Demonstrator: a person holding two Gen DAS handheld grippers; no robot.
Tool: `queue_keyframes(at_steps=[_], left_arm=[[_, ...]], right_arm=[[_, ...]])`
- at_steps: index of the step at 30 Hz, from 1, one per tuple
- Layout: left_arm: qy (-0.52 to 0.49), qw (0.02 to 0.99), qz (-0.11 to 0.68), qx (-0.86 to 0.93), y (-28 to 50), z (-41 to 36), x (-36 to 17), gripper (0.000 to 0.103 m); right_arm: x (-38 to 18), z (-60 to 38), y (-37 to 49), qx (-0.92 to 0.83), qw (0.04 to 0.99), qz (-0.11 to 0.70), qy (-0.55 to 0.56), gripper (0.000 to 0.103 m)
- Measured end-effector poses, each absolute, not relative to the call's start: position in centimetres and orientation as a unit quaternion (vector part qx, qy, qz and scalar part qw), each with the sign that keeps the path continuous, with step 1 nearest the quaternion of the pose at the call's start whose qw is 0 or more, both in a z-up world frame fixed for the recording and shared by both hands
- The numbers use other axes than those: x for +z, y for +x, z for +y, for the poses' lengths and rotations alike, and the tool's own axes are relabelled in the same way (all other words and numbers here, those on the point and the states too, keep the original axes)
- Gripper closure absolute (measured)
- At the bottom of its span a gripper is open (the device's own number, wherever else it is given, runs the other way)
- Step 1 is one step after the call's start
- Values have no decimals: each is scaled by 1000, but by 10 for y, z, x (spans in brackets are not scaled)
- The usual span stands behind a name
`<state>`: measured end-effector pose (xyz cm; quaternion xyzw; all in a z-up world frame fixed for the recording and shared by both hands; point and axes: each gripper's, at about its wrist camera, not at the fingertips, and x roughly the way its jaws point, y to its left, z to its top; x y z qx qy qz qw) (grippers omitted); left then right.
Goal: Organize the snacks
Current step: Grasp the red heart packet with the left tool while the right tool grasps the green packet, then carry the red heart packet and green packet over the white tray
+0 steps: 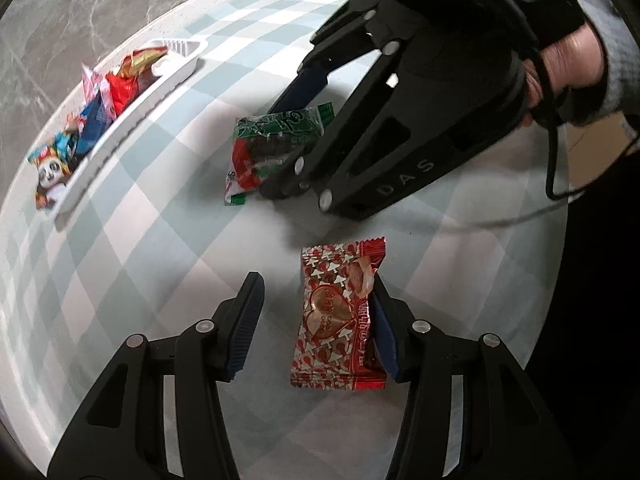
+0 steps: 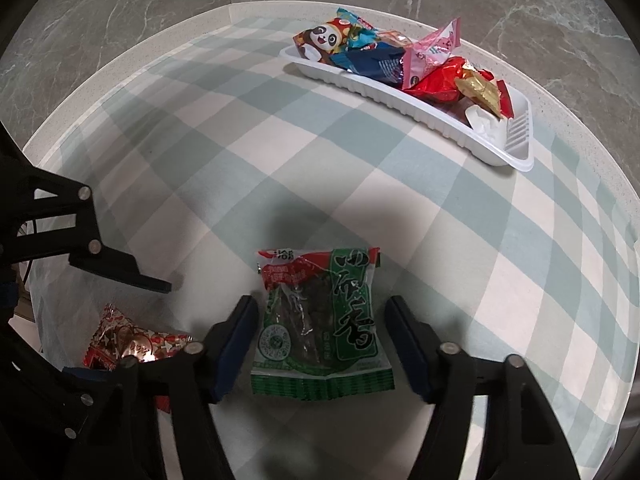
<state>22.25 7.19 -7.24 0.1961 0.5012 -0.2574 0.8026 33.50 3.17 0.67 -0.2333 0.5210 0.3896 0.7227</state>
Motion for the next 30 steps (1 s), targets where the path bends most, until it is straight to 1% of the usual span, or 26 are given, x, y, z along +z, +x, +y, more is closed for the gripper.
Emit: queue_keyframes(at_steps=[2, 5, 6, 9, 15, 30], left_arm=[[172, 806, 502, -262, 225, 74, -73, 69], [152, 812, 500, -259, 224, 77, -74, 76], [147, 813, 500, -259, 227, 78, -74, 76], [121, 818, 501, -256, 227, 84, -74, 77], [73, 826, 500, -248, 226, 100, -72, 77], [46, 855, 481, -191, 236, 126, -42, 77]], right_arm=[[7, 31, 335, 390, 722, 521, -235, 50], [9, 30, 335, 397, 721, 520, -229, 57], [10, 29, 335, 399, 721, 521, -224, 60], [11, 25, 338, 402, 719, 528, -209, 62], [17, 14, 342, 402, 723, 534, -176, 62], [45, 6, 365, 408, 736, 527, -118, 62]])
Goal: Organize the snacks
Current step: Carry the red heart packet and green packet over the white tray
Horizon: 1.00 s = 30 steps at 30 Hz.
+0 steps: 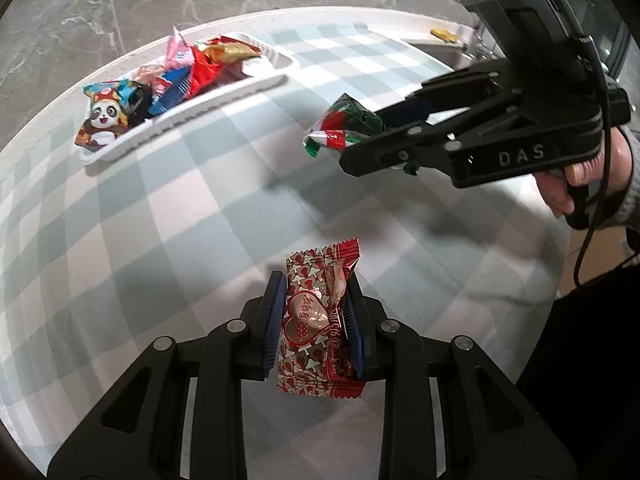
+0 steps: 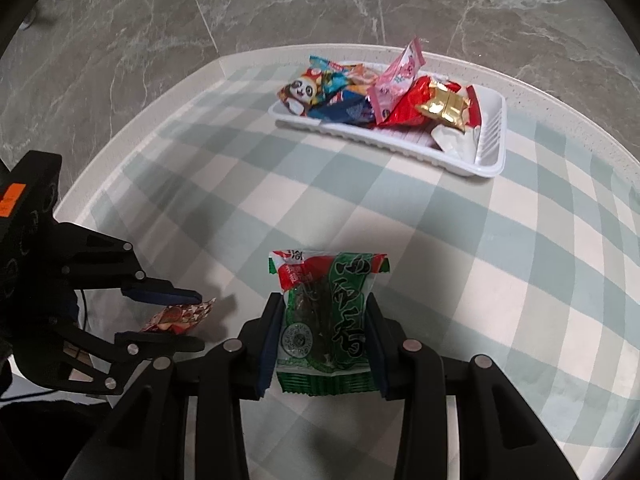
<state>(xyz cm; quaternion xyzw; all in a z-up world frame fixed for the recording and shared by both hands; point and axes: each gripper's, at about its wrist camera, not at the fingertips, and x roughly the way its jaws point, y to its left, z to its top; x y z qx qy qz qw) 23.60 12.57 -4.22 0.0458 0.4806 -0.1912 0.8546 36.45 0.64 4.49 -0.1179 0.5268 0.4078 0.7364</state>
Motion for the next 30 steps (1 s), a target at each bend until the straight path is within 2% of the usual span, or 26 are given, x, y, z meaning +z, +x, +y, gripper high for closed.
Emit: queue_keyframes(at_steps=[30], left_arm=[[-34, 894, 433, -114, 350, 202, 23, 77]], right_arm=[[88, 49, 464, 417, 758, 496, -80, 62]])
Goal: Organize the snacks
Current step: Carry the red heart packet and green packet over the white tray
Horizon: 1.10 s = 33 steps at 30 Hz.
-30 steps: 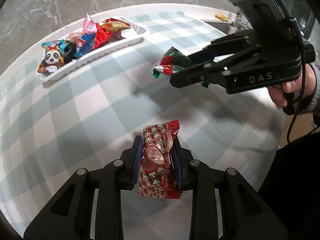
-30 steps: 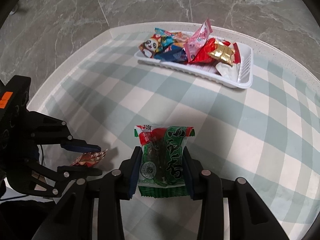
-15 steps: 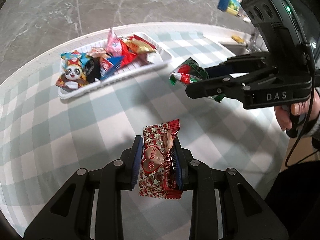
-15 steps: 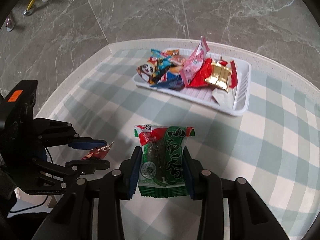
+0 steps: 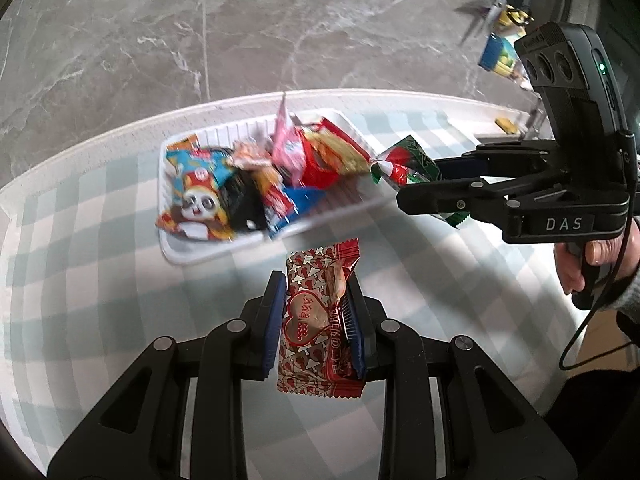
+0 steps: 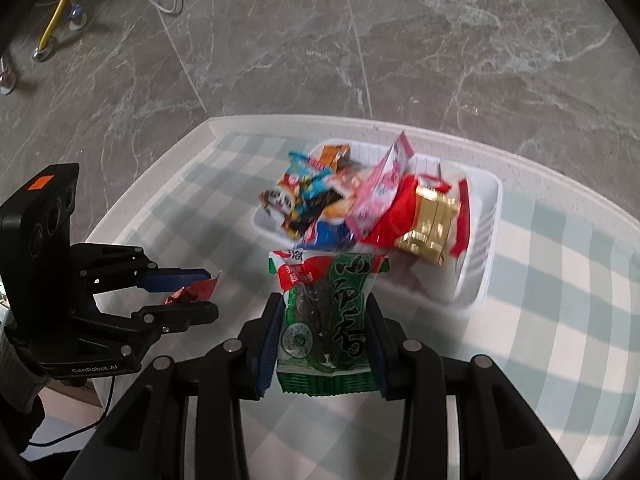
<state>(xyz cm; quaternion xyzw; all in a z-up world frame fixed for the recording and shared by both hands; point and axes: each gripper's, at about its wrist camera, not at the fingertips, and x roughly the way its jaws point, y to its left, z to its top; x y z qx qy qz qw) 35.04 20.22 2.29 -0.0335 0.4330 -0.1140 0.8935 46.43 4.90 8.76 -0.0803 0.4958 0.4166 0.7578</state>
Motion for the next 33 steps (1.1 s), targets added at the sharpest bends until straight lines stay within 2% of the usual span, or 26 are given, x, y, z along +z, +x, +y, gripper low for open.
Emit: queue_keyframes(at_steps=[19, 33], left_arm=[[-40, 894, 437, -91, 473, 231, 23, 77], [-41, 891, 445, -80, 525, 238, 6, 77]], right_arm=[[67, 75, 561, 380, 778, 493, -82, 62], [42, 87, 592, 365, 780, 501, -90, 62]])
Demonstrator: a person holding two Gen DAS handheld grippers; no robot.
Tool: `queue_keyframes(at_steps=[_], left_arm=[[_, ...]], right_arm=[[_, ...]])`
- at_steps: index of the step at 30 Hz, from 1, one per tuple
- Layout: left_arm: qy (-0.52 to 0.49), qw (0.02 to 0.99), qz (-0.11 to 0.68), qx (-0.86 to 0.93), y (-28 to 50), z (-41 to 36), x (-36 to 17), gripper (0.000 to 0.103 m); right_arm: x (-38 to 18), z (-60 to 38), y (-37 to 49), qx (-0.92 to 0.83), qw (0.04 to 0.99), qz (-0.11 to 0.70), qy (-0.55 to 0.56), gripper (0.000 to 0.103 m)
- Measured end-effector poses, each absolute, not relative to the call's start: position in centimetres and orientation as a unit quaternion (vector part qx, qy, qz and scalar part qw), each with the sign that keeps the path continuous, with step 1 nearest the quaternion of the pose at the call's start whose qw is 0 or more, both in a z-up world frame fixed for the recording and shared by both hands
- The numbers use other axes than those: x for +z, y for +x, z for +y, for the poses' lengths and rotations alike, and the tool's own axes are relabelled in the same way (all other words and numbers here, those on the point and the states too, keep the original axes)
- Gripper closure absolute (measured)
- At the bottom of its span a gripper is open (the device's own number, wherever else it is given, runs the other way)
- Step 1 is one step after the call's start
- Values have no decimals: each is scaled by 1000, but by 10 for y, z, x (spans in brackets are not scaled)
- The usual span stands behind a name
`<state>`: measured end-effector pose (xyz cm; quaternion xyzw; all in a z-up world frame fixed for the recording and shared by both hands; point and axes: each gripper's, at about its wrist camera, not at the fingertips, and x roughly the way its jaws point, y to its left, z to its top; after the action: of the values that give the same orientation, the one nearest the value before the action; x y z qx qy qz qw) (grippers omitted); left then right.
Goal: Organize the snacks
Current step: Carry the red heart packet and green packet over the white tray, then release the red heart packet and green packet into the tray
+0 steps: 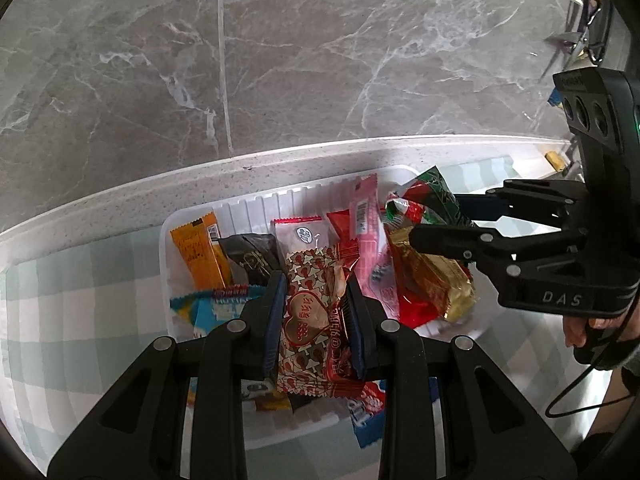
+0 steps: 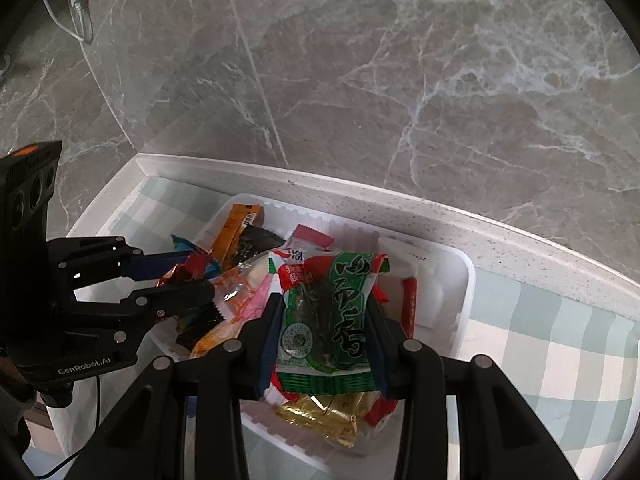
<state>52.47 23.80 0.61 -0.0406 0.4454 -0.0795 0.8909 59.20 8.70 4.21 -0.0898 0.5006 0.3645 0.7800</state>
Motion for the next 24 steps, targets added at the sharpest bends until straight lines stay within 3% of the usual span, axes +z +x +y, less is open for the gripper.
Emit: queue_keyframes(at_steps=[21, 24], left_arm=[[-30, 886, 458, -60, 542, 232, -16, 76], [-31, 885, 460, -58, 543, 232, -18, 68]], right_arm=[[26, 97, 595, 352, 779, 503, -126, 54], [25, 99, 594, 351, 781, 500, -133, 53]])
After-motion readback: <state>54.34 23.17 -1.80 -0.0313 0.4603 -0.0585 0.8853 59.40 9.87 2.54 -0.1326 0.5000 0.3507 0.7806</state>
